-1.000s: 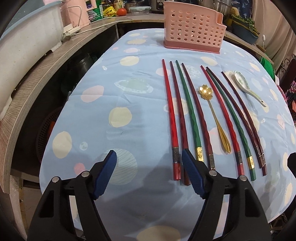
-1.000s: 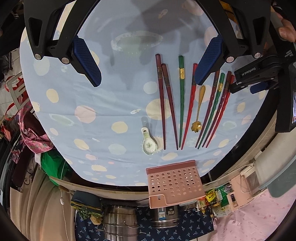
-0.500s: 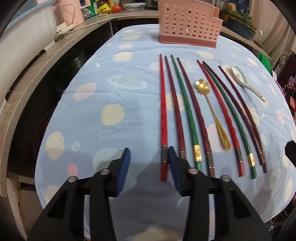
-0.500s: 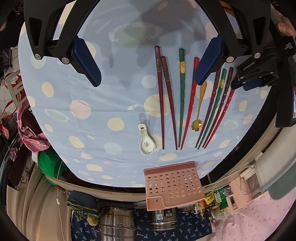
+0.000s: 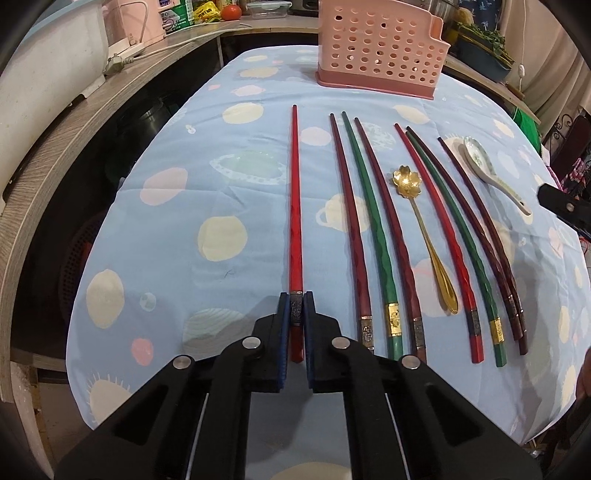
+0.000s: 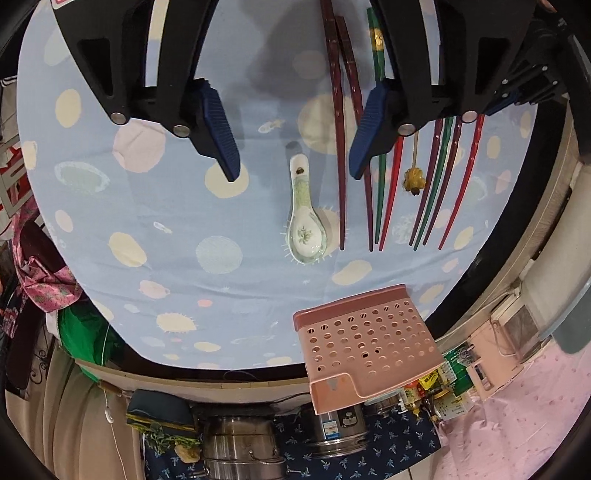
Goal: Organize utensils
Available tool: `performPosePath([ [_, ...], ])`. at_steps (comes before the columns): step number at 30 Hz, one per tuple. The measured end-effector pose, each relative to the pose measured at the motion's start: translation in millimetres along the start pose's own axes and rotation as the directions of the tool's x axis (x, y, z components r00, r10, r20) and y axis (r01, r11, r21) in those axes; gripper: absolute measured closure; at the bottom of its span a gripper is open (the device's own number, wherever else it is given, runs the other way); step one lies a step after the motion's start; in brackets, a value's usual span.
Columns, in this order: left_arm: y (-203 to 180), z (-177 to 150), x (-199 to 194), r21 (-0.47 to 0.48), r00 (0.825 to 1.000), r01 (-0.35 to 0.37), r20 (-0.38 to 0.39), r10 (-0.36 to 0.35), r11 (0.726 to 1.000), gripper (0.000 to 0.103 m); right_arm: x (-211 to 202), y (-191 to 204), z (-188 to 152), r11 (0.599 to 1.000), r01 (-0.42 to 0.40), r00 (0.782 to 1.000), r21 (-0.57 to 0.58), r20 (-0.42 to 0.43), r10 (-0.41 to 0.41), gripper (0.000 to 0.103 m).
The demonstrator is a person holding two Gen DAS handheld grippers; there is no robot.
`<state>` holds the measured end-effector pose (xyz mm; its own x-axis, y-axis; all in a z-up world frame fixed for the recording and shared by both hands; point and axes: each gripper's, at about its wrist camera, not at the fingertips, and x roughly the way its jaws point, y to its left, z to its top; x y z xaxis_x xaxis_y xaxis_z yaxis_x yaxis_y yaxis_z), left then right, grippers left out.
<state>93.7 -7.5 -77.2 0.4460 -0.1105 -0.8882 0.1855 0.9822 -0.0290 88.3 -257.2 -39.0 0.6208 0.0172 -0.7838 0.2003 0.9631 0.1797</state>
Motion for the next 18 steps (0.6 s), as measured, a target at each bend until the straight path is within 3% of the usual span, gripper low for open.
performPosePath([
  [2, 1.2, 0.3, -0.1, -0.004, 1.0, 0.004, -0.003, -0.004, 1.0, 0.096, 10.7, -2.5, 4.0, 1.0, -0.024, 1.0, 0.017, -0.019, 0.025, 0.064],
  [7, 2.5, 1.3, 0.6, -0.006, 1.0, 0.003, -0.006, -0.004, 1.0, 0.096, 28.6, -3.7, 12.0, 0.999, -0.043, 0.998, 0.023, -0.043, 0.044, 0.079],
  [18, 2.6, 1.8, 1.4, -0.008, 1.0, 0.003, -0.008, -0.003, 1.0, 0.096, 51.1, -8.4, 6.3, 0.998, -0.055, 0.994, 0.032, -0.093, 0.057, 0.085],
])
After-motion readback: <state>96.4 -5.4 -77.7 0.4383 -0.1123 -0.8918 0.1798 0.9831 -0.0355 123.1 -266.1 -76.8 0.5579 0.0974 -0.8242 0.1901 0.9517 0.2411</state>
